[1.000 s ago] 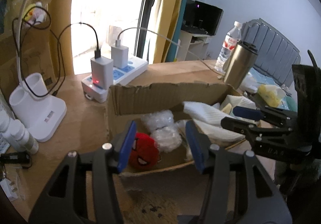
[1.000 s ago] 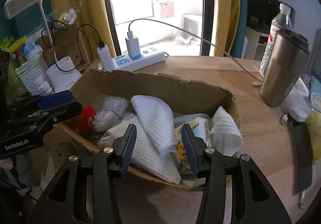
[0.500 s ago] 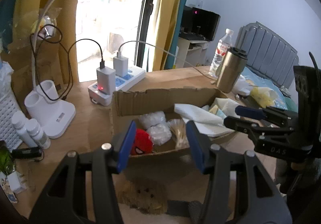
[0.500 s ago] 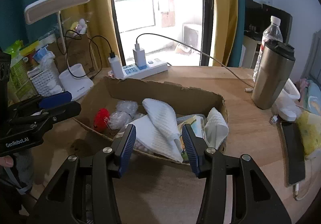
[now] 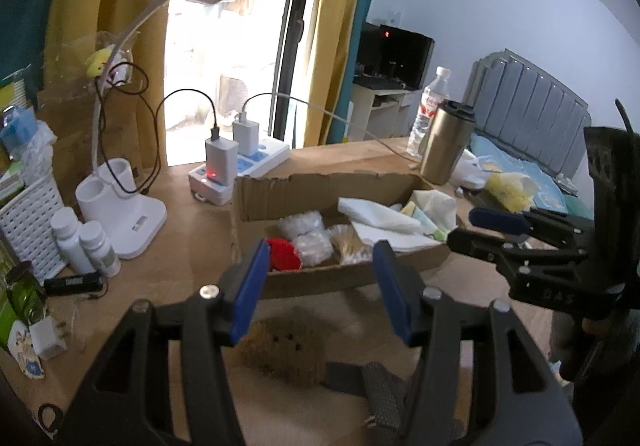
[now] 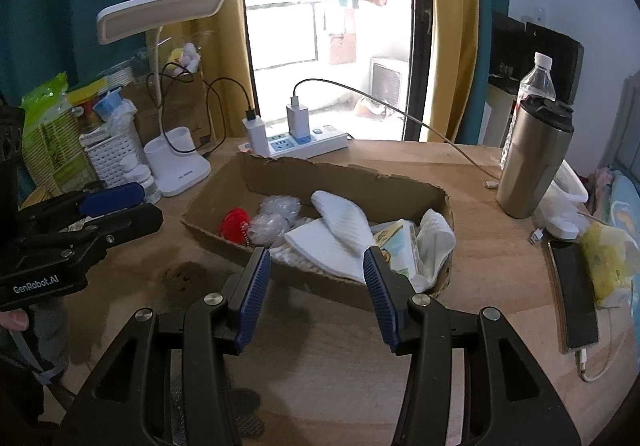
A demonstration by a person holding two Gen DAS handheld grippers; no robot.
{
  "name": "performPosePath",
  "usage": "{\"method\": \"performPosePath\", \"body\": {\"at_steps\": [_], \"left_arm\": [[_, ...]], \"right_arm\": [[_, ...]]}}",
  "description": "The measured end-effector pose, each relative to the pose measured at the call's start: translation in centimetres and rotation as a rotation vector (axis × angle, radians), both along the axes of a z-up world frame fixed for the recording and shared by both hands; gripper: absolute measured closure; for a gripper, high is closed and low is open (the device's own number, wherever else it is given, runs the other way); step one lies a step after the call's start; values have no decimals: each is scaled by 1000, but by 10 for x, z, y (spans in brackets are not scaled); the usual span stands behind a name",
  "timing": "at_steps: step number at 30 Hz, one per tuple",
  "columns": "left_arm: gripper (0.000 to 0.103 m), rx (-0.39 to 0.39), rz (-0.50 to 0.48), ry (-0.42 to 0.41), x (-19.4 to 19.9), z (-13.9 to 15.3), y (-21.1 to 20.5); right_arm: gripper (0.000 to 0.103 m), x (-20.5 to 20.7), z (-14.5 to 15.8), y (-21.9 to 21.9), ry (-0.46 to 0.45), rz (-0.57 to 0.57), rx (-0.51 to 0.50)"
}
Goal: Organize soft objects
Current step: 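Move both tools back toward the gray dotted glove and brown plush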
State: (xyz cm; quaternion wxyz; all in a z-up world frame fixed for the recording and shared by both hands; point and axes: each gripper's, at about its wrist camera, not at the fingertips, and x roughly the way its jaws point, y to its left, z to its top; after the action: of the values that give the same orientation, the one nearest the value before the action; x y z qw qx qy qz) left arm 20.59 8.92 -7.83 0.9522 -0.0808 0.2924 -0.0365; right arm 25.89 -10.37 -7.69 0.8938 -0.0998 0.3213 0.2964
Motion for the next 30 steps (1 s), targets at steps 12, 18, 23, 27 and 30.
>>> {"method": "performPosePath", "body": {"at_steps": [12, 18, 23, 27, 30], "left_arm": [[46, -15, 19, -6, -32, -4, 5], [46, -20, 27, 3, -44, -10, 6], [46, -24, 36, 7, -55, -15, 7], [46, -30, 46, 20, -64, -24, 9], [46, -34, 50, 27, -70, -29, 8]], "right_arm": [[51, -28, -1, 5, -5, 26, -19], [51, -38, -5, 8, 1, 38, -24], [51, -47, -13, 11, 9, 50, -37], [51, -55, -20, 13, 18, 61, -44], [51, -61, -26, 14, 27, 66, -49]]}}
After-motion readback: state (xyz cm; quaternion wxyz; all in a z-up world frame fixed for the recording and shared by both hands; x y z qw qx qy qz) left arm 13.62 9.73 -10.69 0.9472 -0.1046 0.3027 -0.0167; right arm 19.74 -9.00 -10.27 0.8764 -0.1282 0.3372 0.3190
